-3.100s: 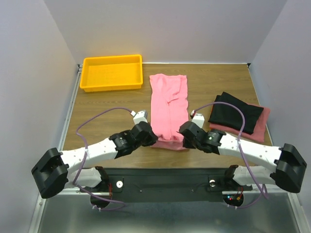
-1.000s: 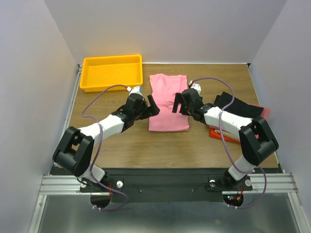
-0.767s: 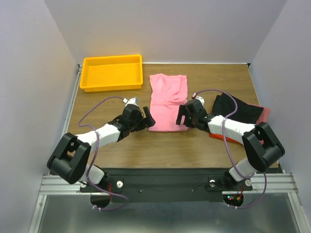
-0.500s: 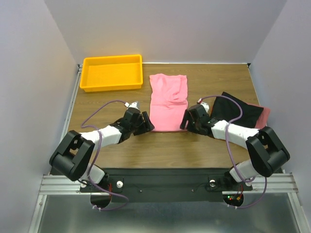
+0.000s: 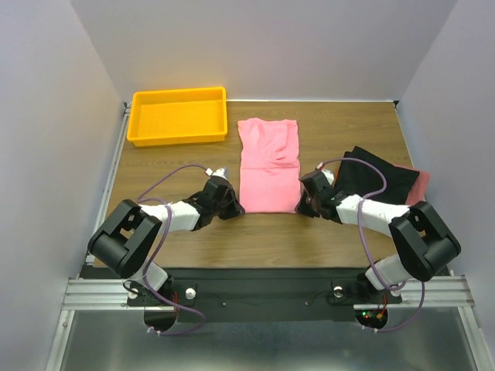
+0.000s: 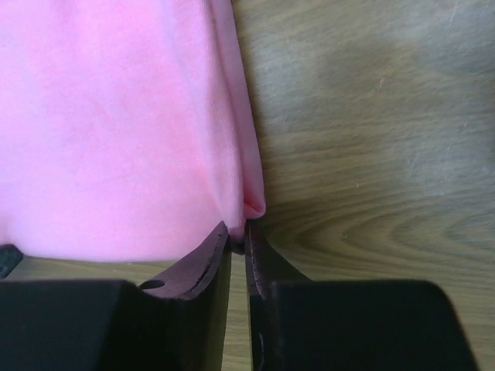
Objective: Fold and stack the t-shirts
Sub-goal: Fold the tshirt
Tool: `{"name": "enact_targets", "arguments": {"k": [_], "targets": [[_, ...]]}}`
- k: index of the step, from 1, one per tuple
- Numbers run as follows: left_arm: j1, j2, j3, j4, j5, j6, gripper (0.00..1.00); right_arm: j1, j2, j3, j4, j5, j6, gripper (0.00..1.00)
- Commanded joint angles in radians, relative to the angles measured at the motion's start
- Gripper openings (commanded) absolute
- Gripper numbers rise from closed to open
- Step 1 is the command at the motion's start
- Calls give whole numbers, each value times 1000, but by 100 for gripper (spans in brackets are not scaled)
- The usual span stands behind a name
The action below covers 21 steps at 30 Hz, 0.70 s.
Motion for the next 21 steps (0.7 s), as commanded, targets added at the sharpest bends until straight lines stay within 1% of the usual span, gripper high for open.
{"name": "enact_targets", "arguments": {"k": [1, 3, 5, 8, 10, 11, 13, 14, 17, 19, 21], "targets": [[-14, 16, -24, 62, 2, 5, 0, 1, -36, -41, 0, -25, 7, 15], [-25, 11, -34, 67, 1, 0, 0, -1, -68, -51, -1, -39, -13, 11], [-51, -15, -68, 68, -10, -15, 0, -1, -121, -77, -1, -91, -34, 6], [-108, -85, -123, 62, -33, -52, 0, 2, -187, -139, -9, -157, -37, 4], [-146, -137, -191, 59, -35, -104, 0, 11, -250, -162, -73, -174, -8, 4], [-201, -198, -212, 57, -53, -134, 0, 43, -275, -186, -102, -171, 7, 4], [-249, -257, -258, 48, -51, -168, 0, 88, -325, -211, -176, -156, 55, 4], [-291, -315, -270, 10, -56, -202, 0, 129, -376, -231, -217, -150, 70, 4], [-359, -433, -301, -44, -77, -253, 0, 203, -462, -261, -273, -146, 143, 4], [-385, -516, -313, -64, -97, -271, 0, 238, -488, -272, -274, -160, 157, 3], [-393, -555, -318, -93, -97, -270, 0, 246, -499, -263, -277, -148, 145, 3]]}}
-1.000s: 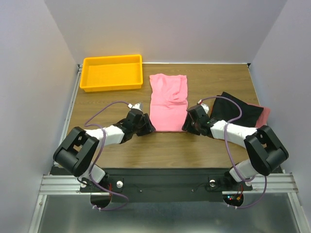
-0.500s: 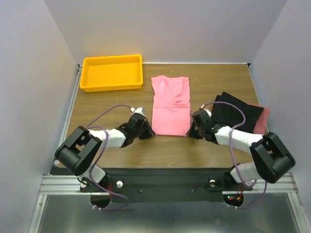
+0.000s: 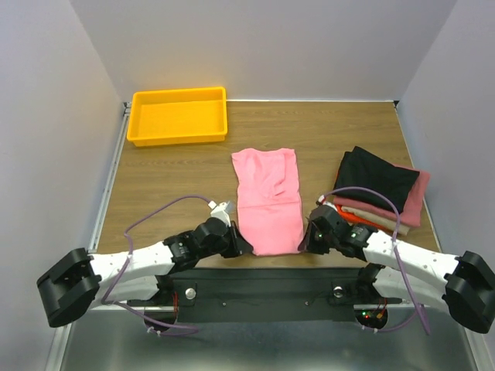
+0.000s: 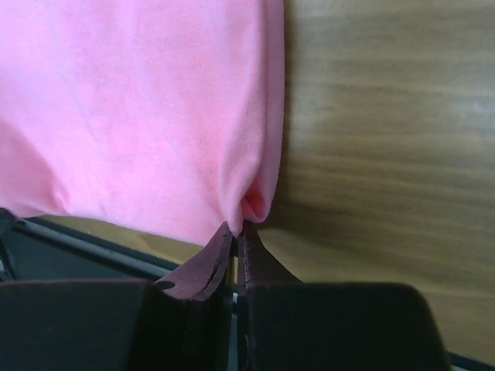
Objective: Fold and stack the t-shirts
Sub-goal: Fold the tshirt
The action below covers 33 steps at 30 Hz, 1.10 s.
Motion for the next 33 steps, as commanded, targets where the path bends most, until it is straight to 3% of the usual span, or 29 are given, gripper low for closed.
{"name": "enact_targets", "arguments": {"k": [1, 6, 13, 17, 23, 33], "targets": [[-18, -106, -4, -64, -71, -44, 0, 25, -23, 20, -50, 27, 35, 4], [-18, -150, 103, -177, -169, -5, 0, 27, -11, 158, -55, 159, -17, 0], [-2, -121, 243, -191, -306, 82, 0, 27, 41, 350, -59, 366, -90, 0], [71, -66, 347, -225, -330, 134, 0, 24, 129, 457, -59, 449, -129, 0], [223, 30, 448, -150, -286, 219, 0, -10, 239, 654, -58, 570, -186, 0], [367, 280, 697, -119, -223, 352, 0, -183, 452, 844, 17, 457, -315, 1]]}}
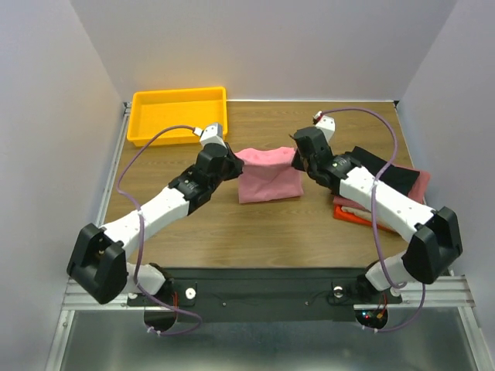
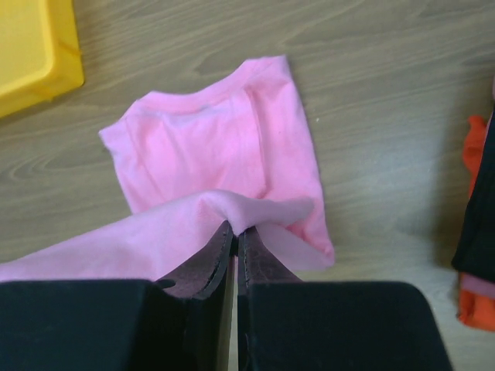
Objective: Fold and stack the t-shirts
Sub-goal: Fold the tshirt
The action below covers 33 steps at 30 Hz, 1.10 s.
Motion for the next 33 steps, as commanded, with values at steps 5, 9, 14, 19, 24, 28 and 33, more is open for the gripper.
{"name": "enact_targets", "arguments": {"k": [5, 9, 14, 19, 24, 28, 33], "targets": [[104, 164, 161, 48, 84, 94, 0, -113, 163, 143, 112, -82, -126, 0], [146, 245, 223, 49, 118, 97, 0, -162, 251, 218, 129, -154, -155, 0], [173, 349, 270, 42, 121, 97, 0, -219, 366, 276, 152, -253, -167, 0], [187, 461, 338, 45, 53, 86, 0, -249, 508, 325, 205, -294, -178, 0], [193, 567, 440, 8, 45, 83, 4, -265, 622, 411, 224, -317, -189, 27], [195, 600, 485, -53, 15, 60, 98, -272, 680, 474, 222, -322, -224, 86], [193, 516, 433, -34, 26, 66, 99, -274, 616, 445, 224, -342, -235, 100]]}}
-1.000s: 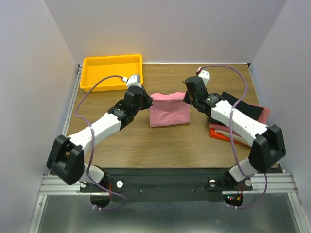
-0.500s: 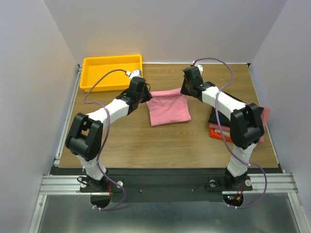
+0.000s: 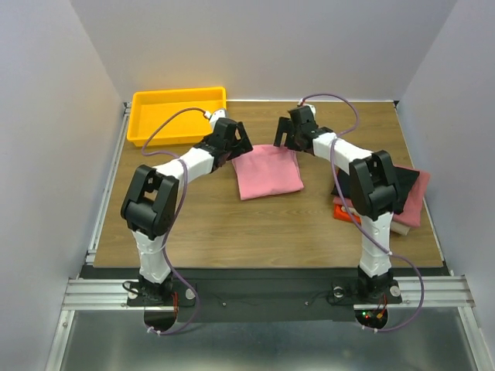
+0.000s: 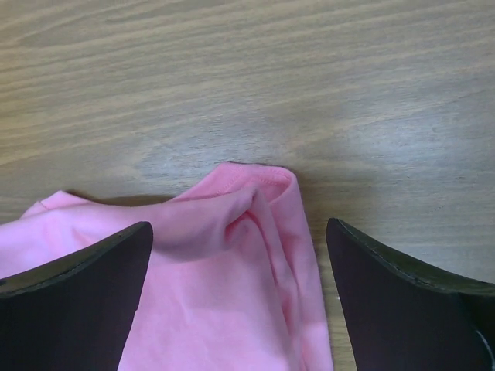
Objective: Fold and stack the t-shirts
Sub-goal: Fold the tshirt, then neatly place the folded tshirt to the corner
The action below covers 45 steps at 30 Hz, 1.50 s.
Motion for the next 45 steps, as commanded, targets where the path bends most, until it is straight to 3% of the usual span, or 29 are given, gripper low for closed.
{"name": "enact_targets", "arguments": {"k": [1, 9, 15, 22, 27, 31, 33, 36, 37, 40, 45], "targets": [[5, -118, -24, 13, -16, 4, 99, -5, -125, 9, 57, -29, -27, 100], [5, -278, -243, 50, 97, -11, 99, -3, -313, -250, 58, -135, -111, 100], [5, -525, -546, 69, 96, -66, 99, -5, -249, -276, 57, -178, -211, 100], [5, -809, -760, -14, 25, -140, 99, -3, -143, -241, 52, -135, -214, 100], [5, -924, -805, -92, -7, -157, 99, -2, -72, -229, 49, -146, -206, 84], [5, -985, -812, -120, -38, -157, 99, 20, -37, -244, 44, -155, -186, 62], [5, -1002, -812, -134, -50, -154, 99, 47, -32, -252, 41, -131, -185, 59], [5, -1030, -814, -164, -67, -154, 99, 86, -37, -272, 37, -96, -167, 42], [5, -1043, -820, -171, -70, -152, 99, 110, -44, -279, 31, -53, -157, 29], [5, -1065, -835, -172, -70, -151, 99, 149, -64, -293, 17, 18, -174, 12], [5, -1106, -849, -186, -70, -134, 99, 225, -171, -296, -82, 336, -162, 0]]}}
